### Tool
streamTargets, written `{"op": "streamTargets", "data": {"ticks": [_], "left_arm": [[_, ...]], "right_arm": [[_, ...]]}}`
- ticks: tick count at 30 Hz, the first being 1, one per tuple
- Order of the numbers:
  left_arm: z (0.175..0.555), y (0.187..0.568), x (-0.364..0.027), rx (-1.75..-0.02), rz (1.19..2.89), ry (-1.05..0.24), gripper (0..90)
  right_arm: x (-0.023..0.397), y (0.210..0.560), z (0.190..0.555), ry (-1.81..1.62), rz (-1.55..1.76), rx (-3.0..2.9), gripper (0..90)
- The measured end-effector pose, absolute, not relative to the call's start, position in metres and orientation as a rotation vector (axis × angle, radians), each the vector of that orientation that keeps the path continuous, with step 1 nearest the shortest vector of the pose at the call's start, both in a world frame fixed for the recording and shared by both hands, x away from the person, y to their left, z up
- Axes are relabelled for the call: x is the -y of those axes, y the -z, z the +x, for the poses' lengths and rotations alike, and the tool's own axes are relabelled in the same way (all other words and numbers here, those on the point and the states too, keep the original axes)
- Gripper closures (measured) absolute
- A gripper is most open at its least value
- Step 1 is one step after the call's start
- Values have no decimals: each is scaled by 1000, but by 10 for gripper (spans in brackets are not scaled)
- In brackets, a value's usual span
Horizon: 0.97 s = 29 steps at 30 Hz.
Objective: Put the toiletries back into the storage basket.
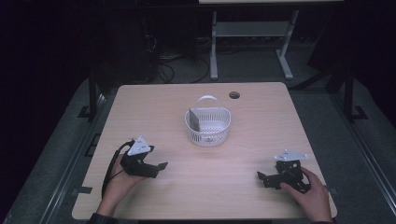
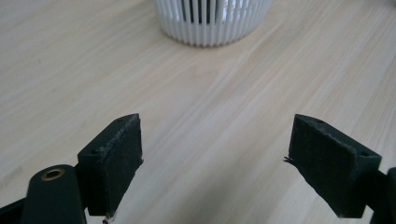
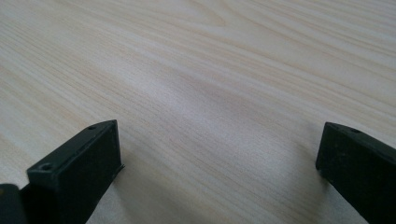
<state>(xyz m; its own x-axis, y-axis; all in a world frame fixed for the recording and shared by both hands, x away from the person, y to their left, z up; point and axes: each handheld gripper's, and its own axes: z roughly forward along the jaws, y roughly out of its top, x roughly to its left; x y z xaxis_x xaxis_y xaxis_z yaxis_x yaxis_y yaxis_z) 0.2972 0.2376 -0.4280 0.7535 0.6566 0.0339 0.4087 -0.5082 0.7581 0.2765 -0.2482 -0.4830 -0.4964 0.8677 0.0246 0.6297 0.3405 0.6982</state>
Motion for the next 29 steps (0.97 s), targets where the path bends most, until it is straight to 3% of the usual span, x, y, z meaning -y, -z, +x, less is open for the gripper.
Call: {"op": "streamTargets", "data": {"ticks": [14, 29], "left_arm": [[274, 459, -271, -930, 2187, -416, 138], [268, 475, -285, -947, 2176, -415, 127]], "right_arm": [[248, 483, 276, -939, 1329, -2257, 0], [248, 483, 276, -937, 1326, -2260, 0]]}}
